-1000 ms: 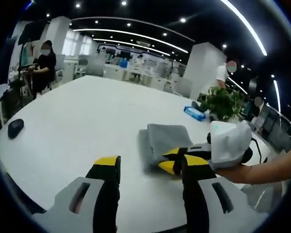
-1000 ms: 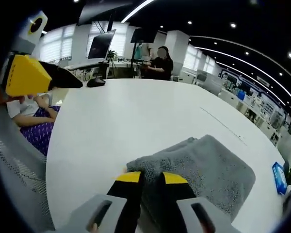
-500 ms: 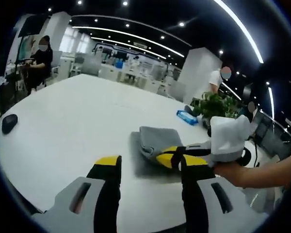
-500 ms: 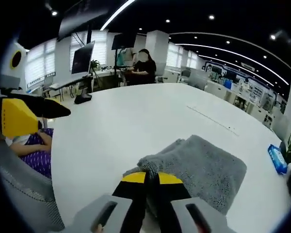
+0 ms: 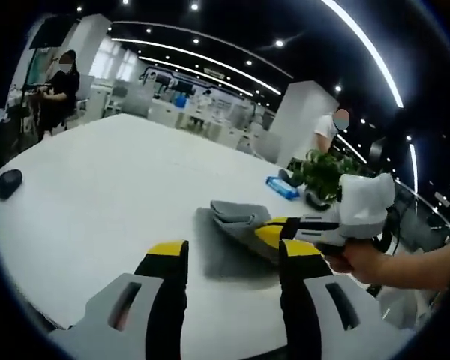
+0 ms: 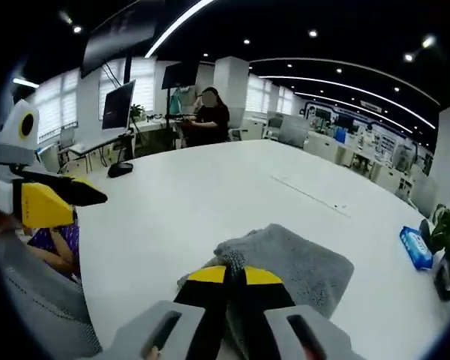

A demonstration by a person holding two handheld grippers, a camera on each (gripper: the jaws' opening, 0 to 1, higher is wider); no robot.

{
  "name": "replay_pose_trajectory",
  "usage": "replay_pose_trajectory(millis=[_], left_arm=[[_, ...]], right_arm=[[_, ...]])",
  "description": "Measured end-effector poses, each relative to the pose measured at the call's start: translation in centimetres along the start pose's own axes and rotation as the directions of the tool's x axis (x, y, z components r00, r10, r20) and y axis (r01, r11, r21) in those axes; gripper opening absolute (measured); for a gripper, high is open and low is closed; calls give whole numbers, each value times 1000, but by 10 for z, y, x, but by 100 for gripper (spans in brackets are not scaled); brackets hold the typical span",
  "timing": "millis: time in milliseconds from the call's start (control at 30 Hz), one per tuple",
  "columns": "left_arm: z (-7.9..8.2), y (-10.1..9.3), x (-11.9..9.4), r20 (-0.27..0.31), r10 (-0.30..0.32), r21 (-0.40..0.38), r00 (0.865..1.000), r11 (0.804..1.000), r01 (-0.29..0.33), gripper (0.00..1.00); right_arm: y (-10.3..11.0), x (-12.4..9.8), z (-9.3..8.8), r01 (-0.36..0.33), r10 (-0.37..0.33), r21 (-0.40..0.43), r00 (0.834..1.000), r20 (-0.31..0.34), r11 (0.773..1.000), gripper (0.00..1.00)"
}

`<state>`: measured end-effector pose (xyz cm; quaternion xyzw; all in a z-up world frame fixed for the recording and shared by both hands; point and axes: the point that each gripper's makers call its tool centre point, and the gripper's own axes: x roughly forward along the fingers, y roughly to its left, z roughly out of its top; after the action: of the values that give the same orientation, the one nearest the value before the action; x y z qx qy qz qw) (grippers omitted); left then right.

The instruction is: Open the folded towel by lifting each exposed corner and separating the folded layers until the towel lies flat within the target outline without major curled edges

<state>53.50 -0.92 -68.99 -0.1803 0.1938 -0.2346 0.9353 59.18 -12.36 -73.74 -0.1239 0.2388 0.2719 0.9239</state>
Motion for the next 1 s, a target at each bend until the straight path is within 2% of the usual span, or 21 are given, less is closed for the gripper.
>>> replay_pose_trajectory(millis=[100,167,500,1000], left_arm=[[-1,3,0,-8,1,-42,1000,999,-1,47],[-1,3,1,-9,2,-44,1000,999,-3,47],[-10,2,3,-57,12,-22,998,1000,-13,45],[-14,-3,4,-77,2,10,997,1000,-2,45]], right_arm=[[-5,-4,1,3,-3,8,1000,6,1000,2],[-8,-6,1,11,-11,13,1000,10,1000,2],[-25,-21,1,55,-57,55,998,27,997,2],[-48,-43,-2,106,-108,65,993,37,992,2]])
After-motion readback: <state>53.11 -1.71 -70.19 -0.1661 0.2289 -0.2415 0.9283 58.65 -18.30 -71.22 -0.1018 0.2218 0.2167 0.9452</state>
